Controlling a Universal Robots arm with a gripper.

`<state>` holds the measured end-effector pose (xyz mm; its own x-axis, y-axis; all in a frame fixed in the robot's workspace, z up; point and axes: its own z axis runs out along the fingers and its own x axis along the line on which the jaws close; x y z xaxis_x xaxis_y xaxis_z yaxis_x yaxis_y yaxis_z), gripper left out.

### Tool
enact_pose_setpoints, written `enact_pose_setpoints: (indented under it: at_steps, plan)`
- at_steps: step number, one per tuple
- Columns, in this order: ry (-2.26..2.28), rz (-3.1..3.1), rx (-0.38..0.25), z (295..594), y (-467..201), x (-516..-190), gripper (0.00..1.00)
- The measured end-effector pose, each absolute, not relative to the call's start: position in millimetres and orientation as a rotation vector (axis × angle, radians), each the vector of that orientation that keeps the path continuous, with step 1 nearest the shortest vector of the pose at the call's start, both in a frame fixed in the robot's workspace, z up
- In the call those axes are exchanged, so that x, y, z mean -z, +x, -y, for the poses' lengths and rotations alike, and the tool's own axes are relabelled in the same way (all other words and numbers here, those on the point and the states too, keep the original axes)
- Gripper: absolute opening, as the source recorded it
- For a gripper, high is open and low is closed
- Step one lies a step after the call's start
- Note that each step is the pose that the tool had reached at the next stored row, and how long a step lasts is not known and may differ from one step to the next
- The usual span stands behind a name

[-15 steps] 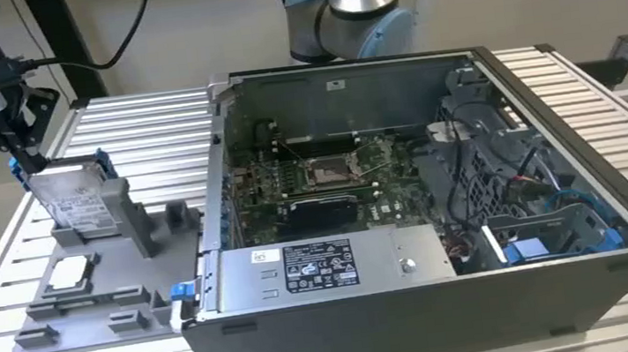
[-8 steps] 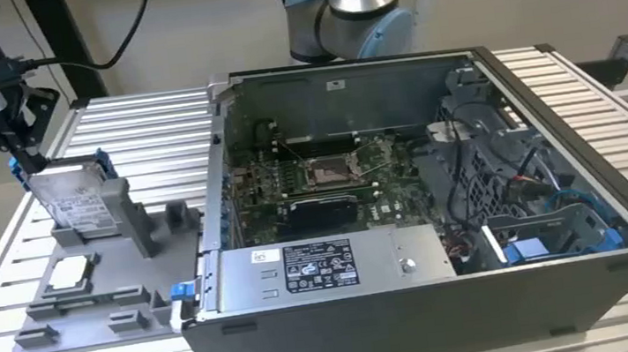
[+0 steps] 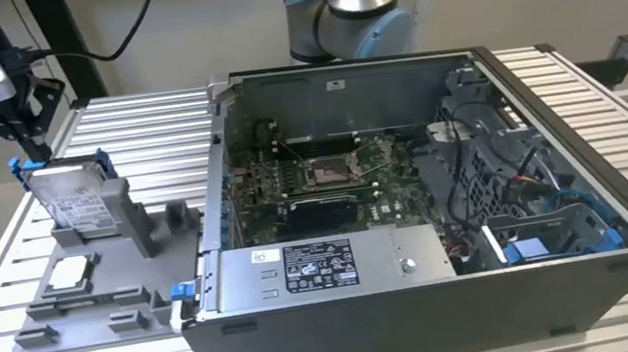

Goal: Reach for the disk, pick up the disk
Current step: 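Reach for the disk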

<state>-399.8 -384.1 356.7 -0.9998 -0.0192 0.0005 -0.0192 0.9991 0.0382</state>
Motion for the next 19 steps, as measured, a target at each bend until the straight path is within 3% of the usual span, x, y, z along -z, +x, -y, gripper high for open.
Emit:
enact_pose_setpoints:
  at_steps: [6,19]
  plan:
    - [0.031,3.14,0.06,365,-409,-356,0.0]
    - [0.035,3.14,0.06,364,-428,-355,0.0]
